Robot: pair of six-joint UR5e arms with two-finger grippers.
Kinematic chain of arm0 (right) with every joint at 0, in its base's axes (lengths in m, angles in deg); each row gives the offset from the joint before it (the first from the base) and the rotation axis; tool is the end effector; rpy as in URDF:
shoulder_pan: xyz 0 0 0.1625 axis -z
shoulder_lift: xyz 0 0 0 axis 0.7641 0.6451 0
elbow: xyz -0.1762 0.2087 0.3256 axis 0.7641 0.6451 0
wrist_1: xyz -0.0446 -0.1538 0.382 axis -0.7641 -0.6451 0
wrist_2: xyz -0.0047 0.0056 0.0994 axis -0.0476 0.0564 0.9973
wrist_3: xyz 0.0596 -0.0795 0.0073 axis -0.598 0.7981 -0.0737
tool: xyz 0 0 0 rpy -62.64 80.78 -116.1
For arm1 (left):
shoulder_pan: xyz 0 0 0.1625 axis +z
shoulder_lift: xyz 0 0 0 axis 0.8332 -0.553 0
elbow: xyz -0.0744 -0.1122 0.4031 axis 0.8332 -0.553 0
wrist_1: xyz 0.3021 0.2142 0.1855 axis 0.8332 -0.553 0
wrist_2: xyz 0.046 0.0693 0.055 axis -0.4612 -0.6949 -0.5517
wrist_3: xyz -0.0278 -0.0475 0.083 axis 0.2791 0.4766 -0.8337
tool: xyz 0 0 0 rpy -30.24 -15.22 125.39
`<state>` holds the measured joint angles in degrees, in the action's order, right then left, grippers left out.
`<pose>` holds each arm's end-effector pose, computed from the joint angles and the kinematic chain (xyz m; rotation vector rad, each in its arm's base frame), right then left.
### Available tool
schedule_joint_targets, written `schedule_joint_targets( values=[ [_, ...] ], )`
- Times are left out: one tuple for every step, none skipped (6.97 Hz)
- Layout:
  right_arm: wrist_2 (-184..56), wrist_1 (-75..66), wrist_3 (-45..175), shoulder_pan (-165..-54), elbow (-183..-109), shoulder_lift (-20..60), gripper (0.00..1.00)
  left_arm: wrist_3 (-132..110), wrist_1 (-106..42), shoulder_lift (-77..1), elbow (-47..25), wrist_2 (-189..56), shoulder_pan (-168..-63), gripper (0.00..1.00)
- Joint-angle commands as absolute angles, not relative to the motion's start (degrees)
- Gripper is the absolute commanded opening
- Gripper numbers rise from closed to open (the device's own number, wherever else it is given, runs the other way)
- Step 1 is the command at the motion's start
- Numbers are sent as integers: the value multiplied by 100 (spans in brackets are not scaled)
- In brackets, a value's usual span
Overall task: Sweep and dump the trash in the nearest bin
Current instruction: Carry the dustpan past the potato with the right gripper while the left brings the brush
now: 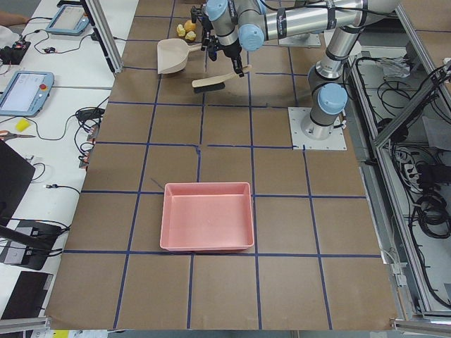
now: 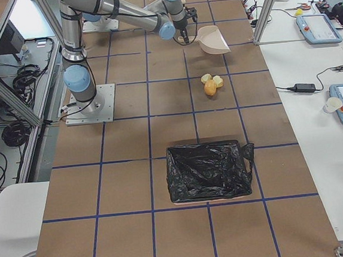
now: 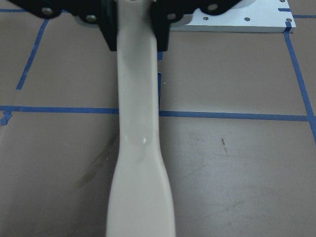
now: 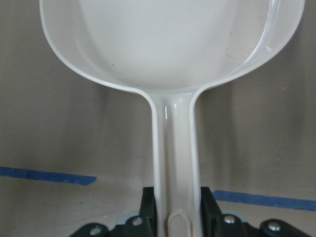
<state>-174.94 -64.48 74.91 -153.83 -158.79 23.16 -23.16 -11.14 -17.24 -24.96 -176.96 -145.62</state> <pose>0.2714 -0.5251 0.2871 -0.2013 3.0366 -0.3758 -0.1294 -0.4333 0.3652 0.0960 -3.0766 -0.5393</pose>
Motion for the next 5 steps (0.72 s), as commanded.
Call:
schedule_joint_targets(
  values=[
    [-17316, -4858, 9234, -14296, -15712, 2949, 0, -2254, -879, -1802, -2488, -17805, -14607, 0],
    [-17307, -3858, 10393, -13646, -15494, 3240, 0, -2141, -520, -1899, -2480, -17761, -14634, 0],
    [-17316, -3082, 11196, -13022, -15196, 3347, 0, -2131, -246, -2056, -2471, -17744, -14747, 0],
    [-17316, -2561, 12101, -12450, -14871, 3348, 0, -1965, 278, -2493, -2366, -17787, -15114, 0],
    [-17325, -2217, 12910, -11905, -14711, 3339, 0, -1537, 632, -2810, -2217, -17770, -15535, 0]
  ],
)
